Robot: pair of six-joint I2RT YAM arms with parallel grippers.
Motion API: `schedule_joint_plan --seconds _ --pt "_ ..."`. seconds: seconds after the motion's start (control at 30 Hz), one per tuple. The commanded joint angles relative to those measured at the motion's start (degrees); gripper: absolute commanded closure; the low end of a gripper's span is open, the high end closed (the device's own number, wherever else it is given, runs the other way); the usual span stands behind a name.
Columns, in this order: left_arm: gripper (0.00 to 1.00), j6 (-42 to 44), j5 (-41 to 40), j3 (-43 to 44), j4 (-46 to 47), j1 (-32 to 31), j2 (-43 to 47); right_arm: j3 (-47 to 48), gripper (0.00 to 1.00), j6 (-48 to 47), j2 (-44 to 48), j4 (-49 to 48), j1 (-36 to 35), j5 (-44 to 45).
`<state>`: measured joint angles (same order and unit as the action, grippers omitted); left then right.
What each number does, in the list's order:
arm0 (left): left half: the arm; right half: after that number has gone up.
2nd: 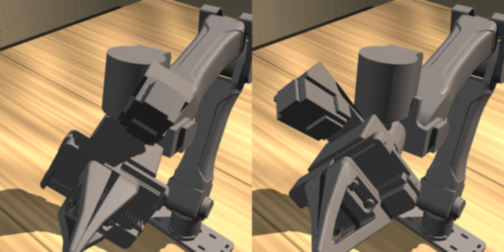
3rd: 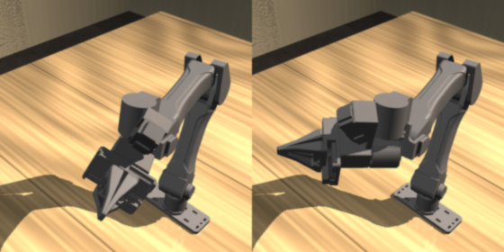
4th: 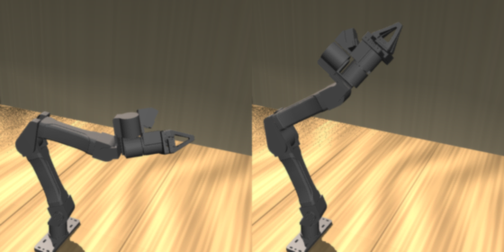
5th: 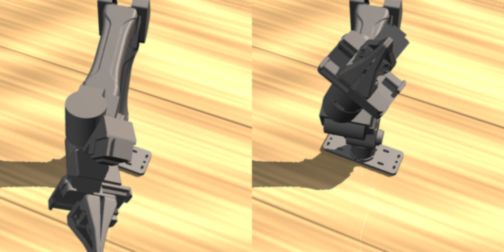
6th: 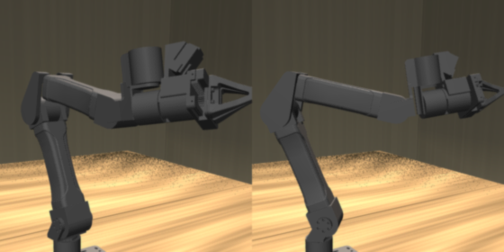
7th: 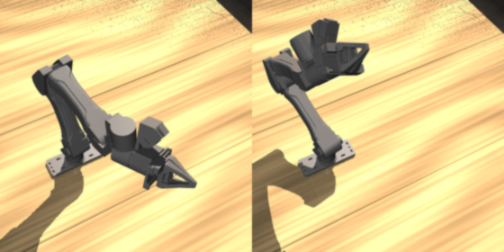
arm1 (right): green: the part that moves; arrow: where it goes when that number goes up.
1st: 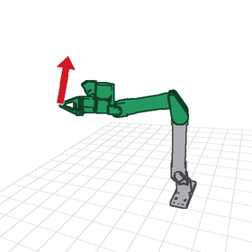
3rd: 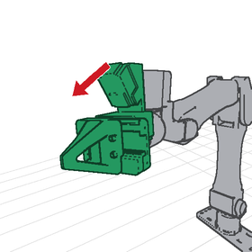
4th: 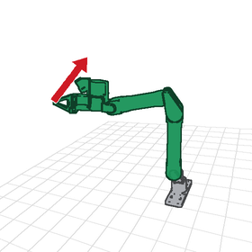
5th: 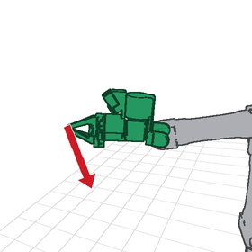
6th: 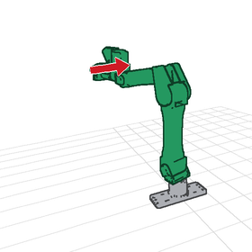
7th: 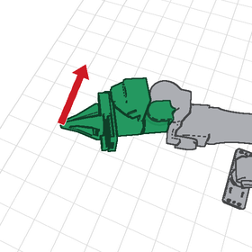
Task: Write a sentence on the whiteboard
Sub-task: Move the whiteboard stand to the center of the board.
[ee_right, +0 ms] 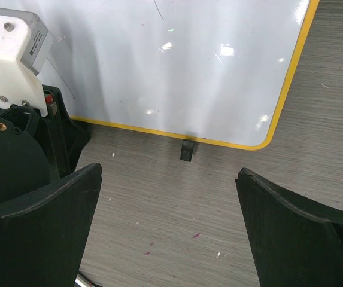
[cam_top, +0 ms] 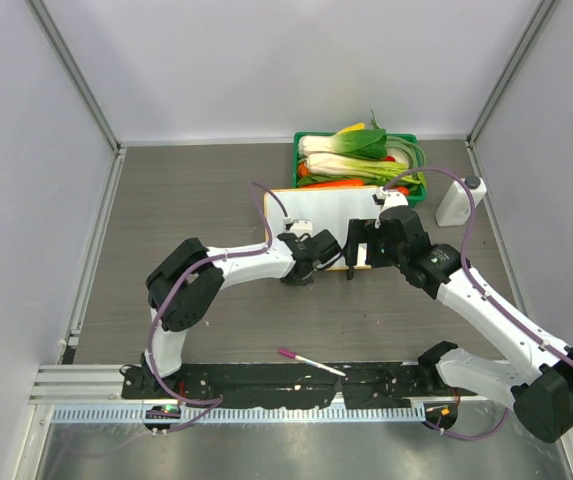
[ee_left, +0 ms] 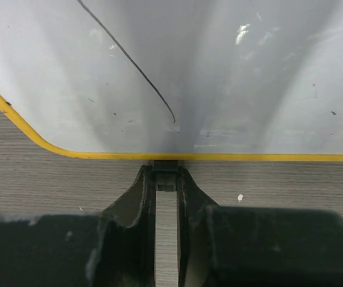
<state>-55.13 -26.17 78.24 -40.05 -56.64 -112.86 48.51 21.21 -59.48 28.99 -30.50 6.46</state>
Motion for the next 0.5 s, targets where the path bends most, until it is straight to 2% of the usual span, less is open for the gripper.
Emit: schedule_joint_plan --seconds 0.0,0.2,0.47 --pt "0.86 -0.76 3.06 -1.68 2.96 -0.31 2.20 0.44 0.01 0.67 1.48 -0.52 0.27 0.13" --pt "0.59 -0.76 5.16 -4.05 2.69 -0.31 5.62 0.53 0.00 1.02 1.39 -0.17 0.27 -0.83" --pt "0.41 -0.33 9.12 -8.97 5.15 -0.31 13.97 -0.96 0.01 2.60 1.82 0.28 0.35 -5.66"
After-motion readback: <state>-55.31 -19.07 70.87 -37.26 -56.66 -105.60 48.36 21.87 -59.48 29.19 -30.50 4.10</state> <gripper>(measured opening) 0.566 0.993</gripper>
